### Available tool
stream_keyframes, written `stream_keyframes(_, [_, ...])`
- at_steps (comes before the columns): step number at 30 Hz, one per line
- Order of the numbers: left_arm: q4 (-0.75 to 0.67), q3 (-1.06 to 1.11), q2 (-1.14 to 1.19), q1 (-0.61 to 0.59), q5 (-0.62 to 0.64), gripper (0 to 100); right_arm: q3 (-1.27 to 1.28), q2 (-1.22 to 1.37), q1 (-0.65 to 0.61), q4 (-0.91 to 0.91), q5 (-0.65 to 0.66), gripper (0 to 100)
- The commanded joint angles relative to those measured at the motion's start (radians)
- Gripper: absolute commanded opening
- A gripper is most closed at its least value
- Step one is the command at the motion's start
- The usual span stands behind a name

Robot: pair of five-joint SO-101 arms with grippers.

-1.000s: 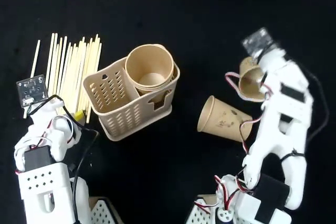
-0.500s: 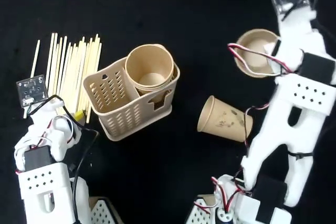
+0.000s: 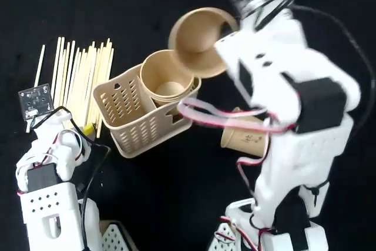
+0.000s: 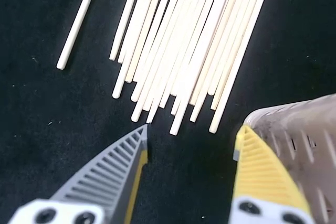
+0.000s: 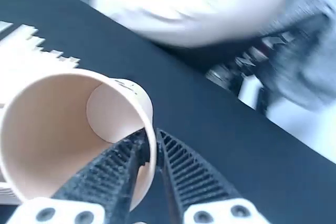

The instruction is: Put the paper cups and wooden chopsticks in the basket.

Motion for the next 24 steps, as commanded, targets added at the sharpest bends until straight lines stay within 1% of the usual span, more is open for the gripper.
stream_keyframes(1, [-0.014, -0.012, -0.006, 0.001, 0.011, 26, -0.07, -0.025, -0.115, 0.048, -0.04, 1.1])
stream_keyframes(6, [-0.014, -0.012, -0.006, 0.001, 0.011, 26, -0.061, -0.021, -0.147, 0.08, -0.041, 1.1])
stream_keyframes(15, [-0.015, -0.01, -0.006, 0.001, 0.011, 26, 0.062, -0.024, -0.146, 0.071, -0.034, 1.1])
stream_keyframes(24, [-0.015, -0.012, -0.006, -0.004, 0.011, 26, 0.122, 0.022, -0.149, 0.066, -0.032, 1.4])
